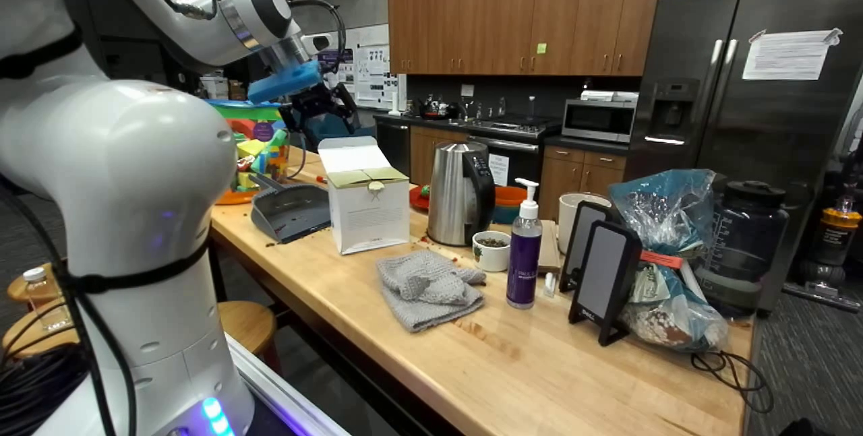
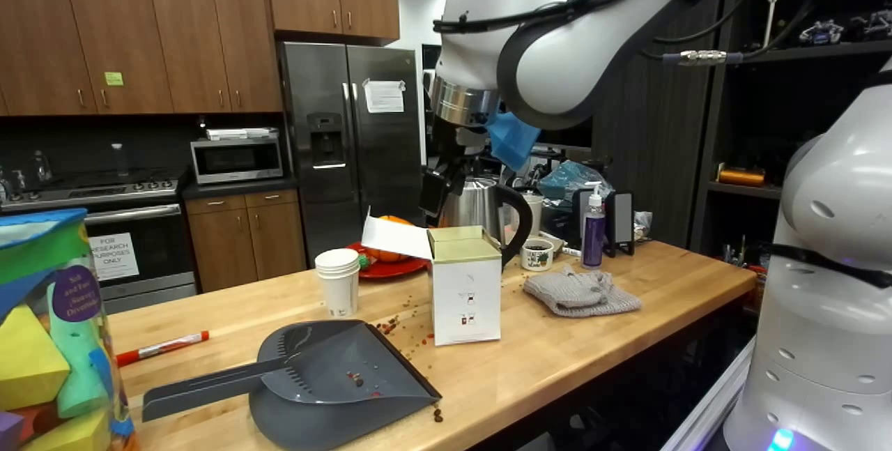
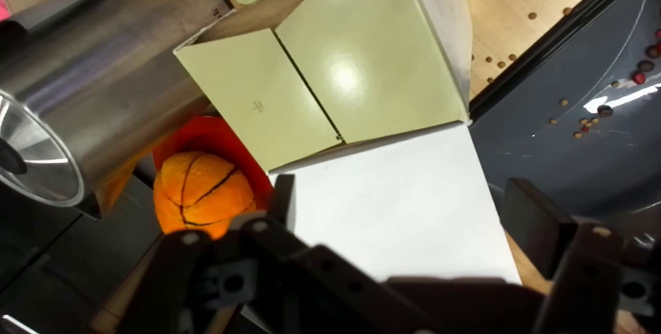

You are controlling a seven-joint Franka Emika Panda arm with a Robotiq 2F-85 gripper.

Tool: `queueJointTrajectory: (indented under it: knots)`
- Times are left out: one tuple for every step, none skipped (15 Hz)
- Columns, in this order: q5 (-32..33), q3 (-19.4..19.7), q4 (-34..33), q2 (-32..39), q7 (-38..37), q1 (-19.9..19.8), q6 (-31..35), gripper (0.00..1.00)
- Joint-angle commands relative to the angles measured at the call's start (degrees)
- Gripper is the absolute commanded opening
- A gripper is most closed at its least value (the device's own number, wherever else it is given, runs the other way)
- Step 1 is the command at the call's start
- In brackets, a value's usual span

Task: Open the box

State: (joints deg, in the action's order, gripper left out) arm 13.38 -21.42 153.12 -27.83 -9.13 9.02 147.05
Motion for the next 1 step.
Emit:
queueJointTrajectory:
  knots:
    - [0.42, 0.64, -0.08, 0.07, -0.25, 0.60, -0.19, 1.00]
